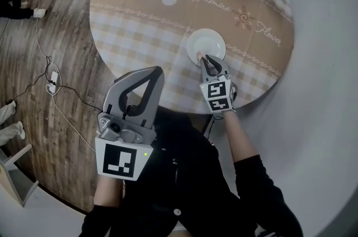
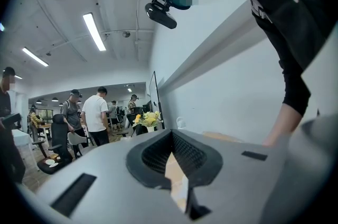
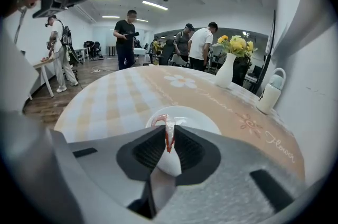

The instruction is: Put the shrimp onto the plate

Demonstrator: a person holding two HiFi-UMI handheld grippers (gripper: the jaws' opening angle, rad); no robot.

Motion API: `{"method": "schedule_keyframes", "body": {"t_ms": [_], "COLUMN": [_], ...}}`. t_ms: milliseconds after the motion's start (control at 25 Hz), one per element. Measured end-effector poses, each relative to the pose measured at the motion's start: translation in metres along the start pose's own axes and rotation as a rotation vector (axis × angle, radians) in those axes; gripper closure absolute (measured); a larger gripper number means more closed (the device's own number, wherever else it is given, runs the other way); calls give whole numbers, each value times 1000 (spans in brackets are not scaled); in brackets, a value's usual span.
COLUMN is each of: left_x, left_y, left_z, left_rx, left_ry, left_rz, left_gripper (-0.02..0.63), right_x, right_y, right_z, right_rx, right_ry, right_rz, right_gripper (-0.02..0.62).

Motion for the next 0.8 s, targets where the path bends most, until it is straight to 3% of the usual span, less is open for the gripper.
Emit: {"method": "schedule_keyframes", "body": {"t_ms": [520, 800], "left_x": [3, 3], "left_y": [4, 6], "left_z": [-2, -3], "left_rx": [-20, -20], "left_ry": [8, 11], "left_rz": [13, 15], "left_gripper": [604, 604], "right_x": [15, 13], "right_y": [-25, -31], "right_z": [-3, -8], "right_rx": [-2, -1], "right_ry": [17, -20], "right_rz": [122, 140], "right_gripper": [555, 554]}}
Point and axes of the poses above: the fingertips, and each gripper's own axes: y backward along the fingers, z to its left, x out of its underside, the point moved 10 cm from there along y, backward along the fingers, and after that the axes turned 10 degrees about -z, right-handed, at the moved point
